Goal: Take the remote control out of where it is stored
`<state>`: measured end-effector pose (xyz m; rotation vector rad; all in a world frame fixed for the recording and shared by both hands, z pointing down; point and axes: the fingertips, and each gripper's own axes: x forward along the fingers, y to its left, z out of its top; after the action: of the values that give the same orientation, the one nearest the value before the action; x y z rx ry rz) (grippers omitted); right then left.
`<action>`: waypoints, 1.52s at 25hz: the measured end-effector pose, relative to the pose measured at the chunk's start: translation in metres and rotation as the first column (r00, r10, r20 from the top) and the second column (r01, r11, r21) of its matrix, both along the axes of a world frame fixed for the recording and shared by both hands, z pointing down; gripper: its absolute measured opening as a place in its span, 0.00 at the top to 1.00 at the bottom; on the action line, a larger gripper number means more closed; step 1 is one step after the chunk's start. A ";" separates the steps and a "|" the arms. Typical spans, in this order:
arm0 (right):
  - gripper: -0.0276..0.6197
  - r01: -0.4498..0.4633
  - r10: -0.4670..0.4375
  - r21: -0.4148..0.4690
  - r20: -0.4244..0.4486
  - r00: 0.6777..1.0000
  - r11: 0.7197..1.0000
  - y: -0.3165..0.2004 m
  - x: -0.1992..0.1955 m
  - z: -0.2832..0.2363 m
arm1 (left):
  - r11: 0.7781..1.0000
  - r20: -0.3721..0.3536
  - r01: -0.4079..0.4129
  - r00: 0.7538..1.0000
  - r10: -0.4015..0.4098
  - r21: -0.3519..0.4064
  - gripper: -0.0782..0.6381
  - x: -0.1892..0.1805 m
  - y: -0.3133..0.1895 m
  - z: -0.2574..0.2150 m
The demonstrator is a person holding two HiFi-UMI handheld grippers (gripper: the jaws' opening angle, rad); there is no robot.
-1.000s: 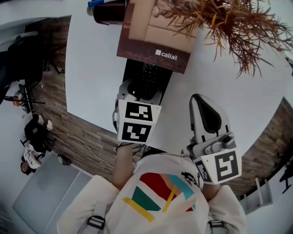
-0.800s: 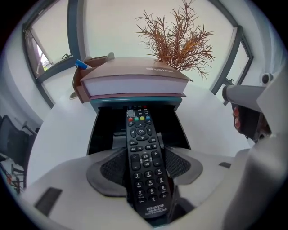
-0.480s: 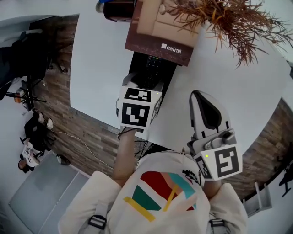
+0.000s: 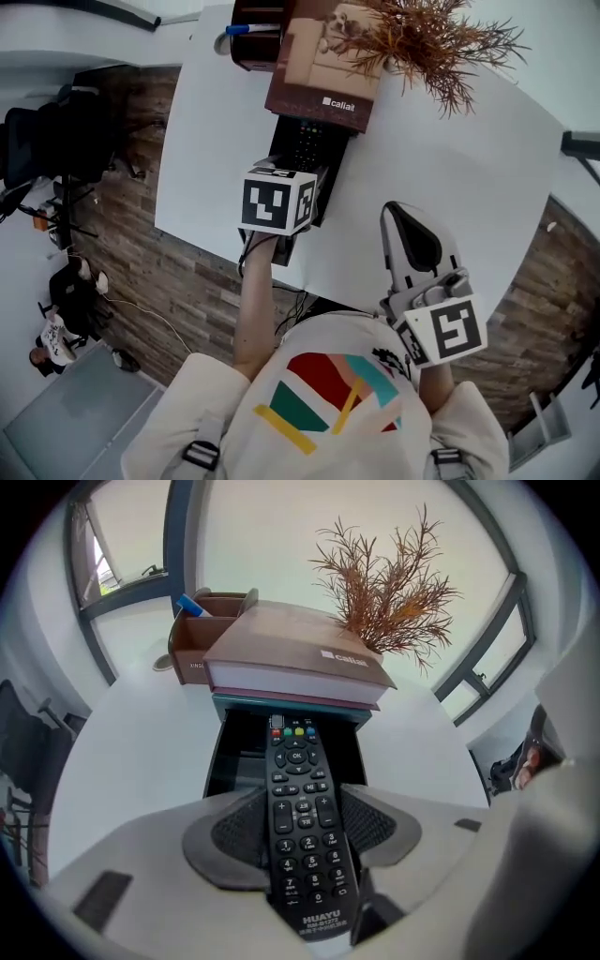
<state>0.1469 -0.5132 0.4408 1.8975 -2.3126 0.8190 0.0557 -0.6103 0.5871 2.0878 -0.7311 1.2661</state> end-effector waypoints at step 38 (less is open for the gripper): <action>0.96 0.110 -0.013 0.433 -0.222 0.975 0.895 0.086 -0.086 -0.177 | 0.358 -0.627 0.533 0.743 0.236 0.766 0.54 -0.113 0.151 -0.374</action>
<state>0.0613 -0.4267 0.2637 1.9264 -2.5596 0.0632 -0.0575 -0.4594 0.2134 2.9269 -1.4786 -0.3183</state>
